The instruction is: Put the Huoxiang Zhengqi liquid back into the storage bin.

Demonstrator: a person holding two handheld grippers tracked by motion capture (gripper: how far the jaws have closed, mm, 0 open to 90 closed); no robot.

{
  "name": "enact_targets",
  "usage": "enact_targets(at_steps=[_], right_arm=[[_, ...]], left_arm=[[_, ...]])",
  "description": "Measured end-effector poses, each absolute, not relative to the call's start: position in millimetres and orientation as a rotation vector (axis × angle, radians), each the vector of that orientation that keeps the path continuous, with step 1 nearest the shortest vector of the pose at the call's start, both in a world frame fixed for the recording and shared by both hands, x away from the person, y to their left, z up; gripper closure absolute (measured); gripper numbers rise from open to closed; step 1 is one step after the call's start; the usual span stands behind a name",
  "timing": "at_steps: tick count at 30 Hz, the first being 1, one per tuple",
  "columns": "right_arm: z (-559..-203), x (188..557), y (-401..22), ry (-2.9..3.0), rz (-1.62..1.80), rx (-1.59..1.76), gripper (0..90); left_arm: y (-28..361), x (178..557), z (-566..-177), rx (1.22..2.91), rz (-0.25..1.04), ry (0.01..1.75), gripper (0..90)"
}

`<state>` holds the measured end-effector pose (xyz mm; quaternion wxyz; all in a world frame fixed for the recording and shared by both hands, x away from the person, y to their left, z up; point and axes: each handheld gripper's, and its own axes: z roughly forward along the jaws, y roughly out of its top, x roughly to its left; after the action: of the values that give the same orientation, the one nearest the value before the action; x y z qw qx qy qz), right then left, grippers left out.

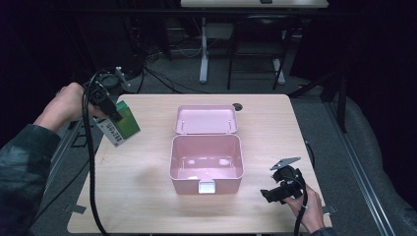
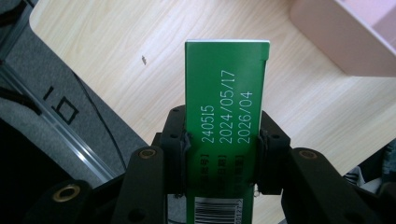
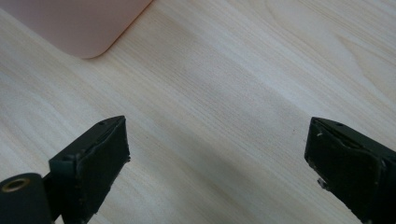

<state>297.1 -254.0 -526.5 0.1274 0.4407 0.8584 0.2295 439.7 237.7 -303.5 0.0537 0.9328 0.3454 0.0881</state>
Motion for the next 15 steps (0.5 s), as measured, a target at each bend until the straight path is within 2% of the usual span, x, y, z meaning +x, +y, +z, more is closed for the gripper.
enact_targets(at_steps=[15], right_arm=[[-526.4,296.8,-252.4,2.509,0.667,1.287,5.9]], left_arm=[[225.2,437.0,-282.9,2.845,0.274,0.976,63.2]])
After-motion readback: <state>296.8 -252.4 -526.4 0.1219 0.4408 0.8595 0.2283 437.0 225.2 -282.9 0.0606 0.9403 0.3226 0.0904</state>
